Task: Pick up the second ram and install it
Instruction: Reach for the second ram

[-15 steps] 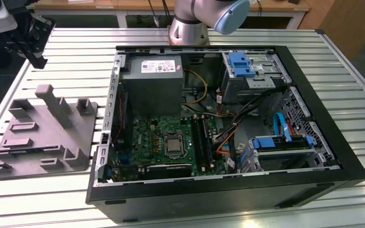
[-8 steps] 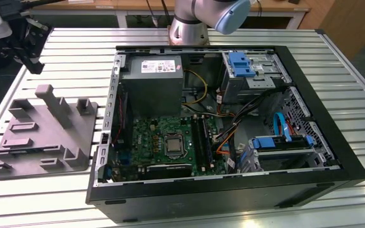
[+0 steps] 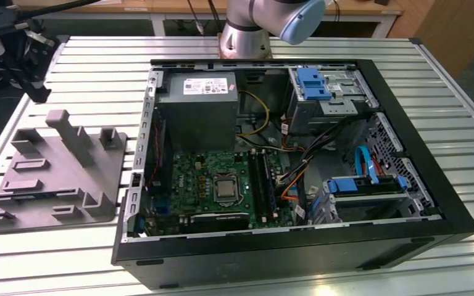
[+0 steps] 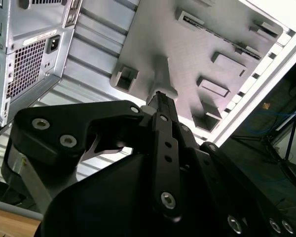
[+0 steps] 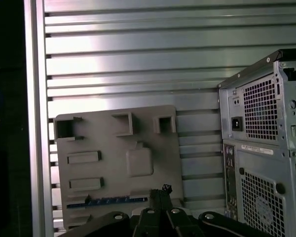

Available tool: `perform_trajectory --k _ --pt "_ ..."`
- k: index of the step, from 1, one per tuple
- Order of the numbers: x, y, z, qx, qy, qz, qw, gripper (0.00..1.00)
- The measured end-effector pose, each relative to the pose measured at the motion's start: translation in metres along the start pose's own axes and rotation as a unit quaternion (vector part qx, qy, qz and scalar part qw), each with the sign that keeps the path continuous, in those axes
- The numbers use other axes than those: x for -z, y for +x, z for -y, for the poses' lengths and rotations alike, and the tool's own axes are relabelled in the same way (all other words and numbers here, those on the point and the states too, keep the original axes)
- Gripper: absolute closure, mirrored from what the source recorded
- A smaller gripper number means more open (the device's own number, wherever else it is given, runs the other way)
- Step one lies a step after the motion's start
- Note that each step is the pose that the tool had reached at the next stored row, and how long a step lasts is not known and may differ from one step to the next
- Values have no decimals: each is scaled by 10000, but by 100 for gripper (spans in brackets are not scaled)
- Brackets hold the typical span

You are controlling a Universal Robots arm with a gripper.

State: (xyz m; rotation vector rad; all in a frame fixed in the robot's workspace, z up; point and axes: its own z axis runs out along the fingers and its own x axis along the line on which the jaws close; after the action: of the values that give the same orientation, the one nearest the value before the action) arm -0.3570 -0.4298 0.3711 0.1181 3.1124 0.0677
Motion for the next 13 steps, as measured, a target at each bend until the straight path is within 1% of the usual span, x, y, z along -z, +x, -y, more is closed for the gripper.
perform_trajectory --k 4,13 --pt "-13 59 25 1 0 0 10000 90" --pt "-47 143 116 0 0 0 10000 90"
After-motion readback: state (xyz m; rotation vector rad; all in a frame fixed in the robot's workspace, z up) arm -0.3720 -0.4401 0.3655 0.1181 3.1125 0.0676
